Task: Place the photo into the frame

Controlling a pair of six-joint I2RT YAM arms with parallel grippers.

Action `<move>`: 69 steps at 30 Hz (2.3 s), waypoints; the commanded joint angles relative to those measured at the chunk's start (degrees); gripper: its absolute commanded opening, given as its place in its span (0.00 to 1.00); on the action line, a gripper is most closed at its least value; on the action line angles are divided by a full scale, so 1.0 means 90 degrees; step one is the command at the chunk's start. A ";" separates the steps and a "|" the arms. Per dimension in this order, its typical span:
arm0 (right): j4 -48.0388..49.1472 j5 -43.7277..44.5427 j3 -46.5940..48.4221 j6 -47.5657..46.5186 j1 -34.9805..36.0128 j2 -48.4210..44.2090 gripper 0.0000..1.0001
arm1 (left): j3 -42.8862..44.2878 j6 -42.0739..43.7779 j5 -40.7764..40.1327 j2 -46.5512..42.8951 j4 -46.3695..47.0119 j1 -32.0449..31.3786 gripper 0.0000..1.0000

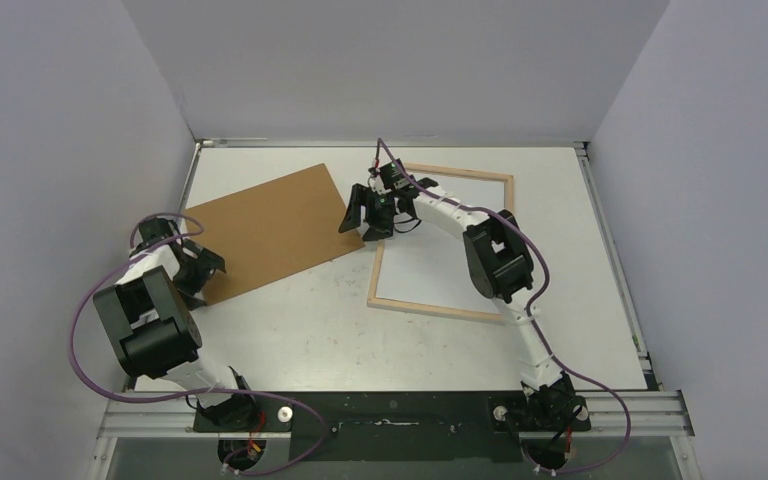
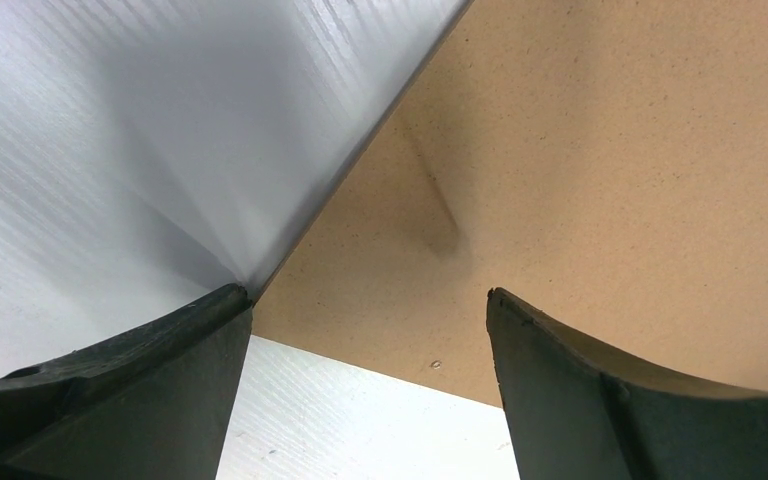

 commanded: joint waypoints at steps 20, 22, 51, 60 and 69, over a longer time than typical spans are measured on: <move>-0.0461 0.0275 -0.0934 -0.0756 0.0301 -0.1744 0.70 | -0.0382 -0.0497 0.1504 0.0438 0.0295 -0.1468 0.82; -0.0515 0.0388 -0.1145 -0.0786 0.0260 -0.1860 0.70 | -0.0379 -0.0464 0.1587 0.0521 0.0331 -0.1520 0.82; 0.0285 0.1058 -0.2983 -0.0372 -0.0369 -0.2524 0.60 | -0.0116 -0.0109 0.1408 0.0970 0.0082 -0.1639 0.82; 0.1127 0.0325 -0.3469 0.0149 -0.0521 -0.2800 0.36 | -0.0063 0.0013 0.1438 0.1019 0.0029 -0.1639 0.81; 0.1470 0.0270 -0.3583 0.0415 -0.0548 -0.3034 0.09 | -0.0100 0.0052 0.1438 0.1022 0.0049 -0.1638 0.81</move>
